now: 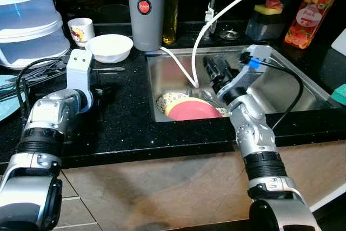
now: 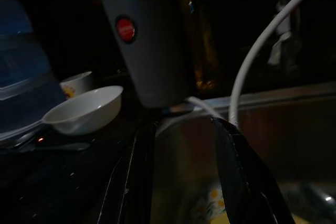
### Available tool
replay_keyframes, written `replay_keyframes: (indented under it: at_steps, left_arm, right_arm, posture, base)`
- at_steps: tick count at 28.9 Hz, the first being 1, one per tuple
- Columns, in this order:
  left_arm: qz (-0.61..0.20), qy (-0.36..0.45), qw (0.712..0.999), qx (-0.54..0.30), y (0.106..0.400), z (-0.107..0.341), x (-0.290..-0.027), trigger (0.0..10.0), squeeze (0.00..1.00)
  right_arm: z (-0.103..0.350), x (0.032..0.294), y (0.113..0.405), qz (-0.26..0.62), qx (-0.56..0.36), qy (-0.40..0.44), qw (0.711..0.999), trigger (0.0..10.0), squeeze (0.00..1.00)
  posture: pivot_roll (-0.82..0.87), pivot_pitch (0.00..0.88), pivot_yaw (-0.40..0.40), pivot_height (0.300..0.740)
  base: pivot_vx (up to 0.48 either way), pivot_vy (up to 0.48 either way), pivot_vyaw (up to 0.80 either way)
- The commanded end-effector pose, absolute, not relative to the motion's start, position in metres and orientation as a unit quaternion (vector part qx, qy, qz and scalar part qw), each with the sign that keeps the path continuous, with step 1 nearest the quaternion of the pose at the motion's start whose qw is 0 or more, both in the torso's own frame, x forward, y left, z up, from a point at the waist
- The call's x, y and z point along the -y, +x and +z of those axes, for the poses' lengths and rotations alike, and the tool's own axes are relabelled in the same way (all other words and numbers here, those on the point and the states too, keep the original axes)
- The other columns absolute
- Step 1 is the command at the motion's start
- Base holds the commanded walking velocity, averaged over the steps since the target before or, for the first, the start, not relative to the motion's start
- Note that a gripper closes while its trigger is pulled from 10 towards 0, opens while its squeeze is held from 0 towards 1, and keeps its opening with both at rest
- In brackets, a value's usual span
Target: Kitchen organization
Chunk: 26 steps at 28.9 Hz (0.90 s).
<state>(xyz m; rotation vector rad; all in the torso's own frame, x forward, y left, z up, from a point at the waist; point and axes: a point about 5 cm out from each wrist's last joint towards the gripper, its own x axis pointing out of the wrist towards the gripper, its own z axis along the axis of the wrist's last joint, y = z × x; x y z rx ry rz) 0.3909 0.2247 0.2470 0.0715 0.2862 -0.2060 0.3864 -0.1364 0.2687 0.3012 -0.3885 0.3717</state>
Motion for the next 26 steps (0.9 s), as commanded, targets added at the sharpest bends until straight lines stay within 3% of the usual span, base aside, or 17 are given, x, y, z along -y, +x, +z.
replay_keyframes:
  at_steps: [1, 14, 19, 26]
  left_arm:
    - [-0.09, 0.023, 0.967, -0.239, 0.384, 0.206, -0.233, 0.0, 0.0]
    - [-0.059, 0.011, 0.982, -0.177, 0.389, 0.224, -0.242, 0.0, 0.0]
    - [-0.134, 0.014, 0.987, -0.087, 0.387, 0.254, -0.219, 0.0, 0.0]
    - [-0.145, 0.028, 0.989, -0.021, 0.383, 0.273, -0.212, 0.0, 0.0]
  right_arm:
    - [0.267, 0.132, 0.388, 0.195, 0.177, 0.16, 0.951, 10.0, 0.0]
    - [0.266, 0.134, 0.389, 0.201, 0.16, 0.186, 0.948, 10.0, 0.0]
    - [0.269, 0.136, 0.389, 0.197, 0.161, 0.199, 0.946, 10.0, 0.0]
    - [0.271, 0.137, 0.388, 0.198, 0.162, 0.208, 0.944, 10.0, 0.0]
  posture:
    - [0.05, 0.128, -0.031, 0.74]
    - [0.05, 0.134, -0.033, 0.74]
    - [0.05, 0.141, -0.026, 0.74]
    - [0.05, 0.141, -0.026, 0.74]
  base:
    - [0.0, 0.0, 0.0]
    - [0.0, 0.0, 0.0]
    - [0.0, 0.0, 0.0]
    - [0.0, 0.0, 0.0]
